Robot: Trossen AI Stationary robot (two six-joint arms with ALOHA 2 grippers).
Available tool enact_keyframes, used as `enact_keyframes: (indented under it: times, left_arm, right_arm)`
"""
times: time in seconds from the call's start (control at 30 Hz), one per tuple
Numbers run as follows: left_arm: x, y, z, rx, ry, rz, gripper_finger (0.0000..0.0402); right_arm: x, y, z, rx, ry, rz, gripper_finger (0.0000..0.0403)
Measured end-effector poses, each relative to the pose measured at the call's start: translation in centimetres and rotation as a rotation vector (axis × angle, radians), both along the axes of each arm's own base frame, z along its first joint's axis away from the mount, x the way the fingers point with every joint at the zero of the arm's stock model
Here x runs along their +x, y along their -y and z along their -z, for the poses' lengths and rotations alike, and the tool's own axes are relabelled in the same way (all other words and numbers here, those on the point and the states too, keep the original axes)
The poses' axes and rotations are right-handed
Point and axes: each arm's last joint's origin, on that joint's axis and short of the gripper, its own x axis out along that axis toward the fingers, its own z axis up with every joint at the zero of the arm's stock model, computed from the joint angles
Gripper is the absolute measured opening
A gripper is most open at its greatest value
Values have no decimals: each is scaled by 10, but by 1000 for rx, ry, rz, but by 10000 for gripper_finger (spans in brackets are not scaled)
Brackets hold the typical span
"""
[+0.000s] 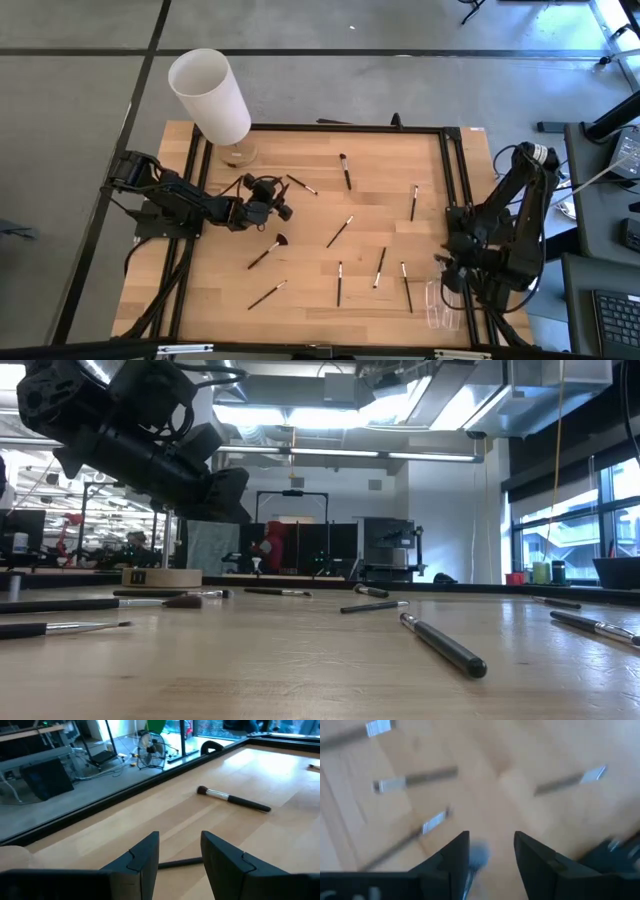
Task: Put items in baskets/containers
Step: Put the foundation brush into the transparent organizer
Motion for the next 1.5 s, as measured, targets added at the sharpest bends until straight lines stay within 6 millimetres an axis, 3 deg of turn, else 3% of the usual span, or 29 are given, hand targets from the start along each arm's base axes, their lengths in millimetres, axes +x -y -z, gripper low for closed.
enact_keyframes:
  times: [0.17,0.33,0.47,0.73,0.87,1.13,1.3,1.5]
  left_arm:
    - [2,-1,-5,46,-3,-5,141]
    - [8,-12,-13,105,-59,96,141]
    - [16,-31,-16,33,-40,246,141]
    - [13,-56,-10,-74,-52,302,141]
    - [11,-58,-6,-74,-99,276,141]
    - [8,-59,-2,-69,-155,228,141]
    - [8,-59,-2,-81,-150,232,141]
    - [9,-53,-1,-92,-158,268,141]
  right_arm:
    - [25,18,-34,-129,107,84,148]
    - [58,61,-40,-118,70,379,147]
    - [82,96,-39,-114,-1,529,146]
    - [153,162,-39,106,99,403,146]
    - [180,204,-23,193,109,372,145]
    - [231,276,42,427,58,382,145]
    - [259,306,49,420,-35,385,145]
    - [282,327,44,321,-173,421,145]
